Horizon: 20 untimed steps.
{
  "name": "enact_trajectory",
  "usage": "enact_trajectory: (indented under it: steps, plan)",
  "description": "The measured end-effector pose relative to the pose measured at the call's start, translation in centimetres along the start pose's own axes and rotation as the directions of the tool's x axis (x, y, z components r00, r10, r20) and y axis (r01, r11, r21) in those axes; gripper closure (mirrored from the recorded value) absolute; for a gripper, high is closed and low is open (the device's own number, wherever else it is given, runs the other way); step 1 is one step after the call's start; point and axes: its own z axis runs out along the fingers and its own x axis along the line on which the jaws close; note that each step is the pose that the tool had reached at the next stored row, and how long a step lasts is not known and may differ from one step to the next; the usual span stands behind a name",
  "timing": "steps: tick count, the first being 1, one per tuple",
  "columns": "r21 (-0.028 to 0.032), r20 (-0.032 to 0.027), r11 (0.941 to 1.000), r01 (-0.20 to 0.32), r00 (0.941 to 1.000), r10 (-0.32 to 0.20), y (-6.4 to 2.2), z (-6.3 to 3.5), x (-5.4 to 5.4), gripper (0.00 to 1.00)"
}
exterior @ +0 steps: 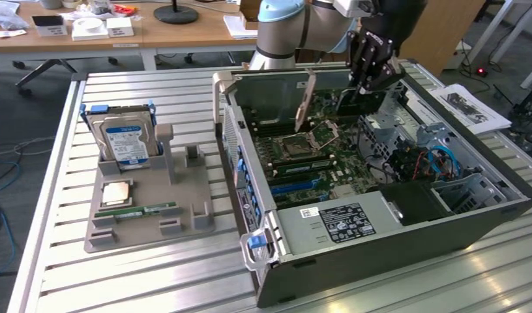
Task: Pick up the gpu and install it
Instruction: 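Insert the gpu into the slot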
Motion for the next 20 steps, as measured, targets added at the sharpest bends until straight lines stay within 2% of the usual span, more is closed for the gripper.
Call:
enact_trajectory:
  steps: [20]
  plan:
    - [0.0004,0.0000,1.0000,0.000,1.0000,0.000,1.01,1.12,0.0,0.73]
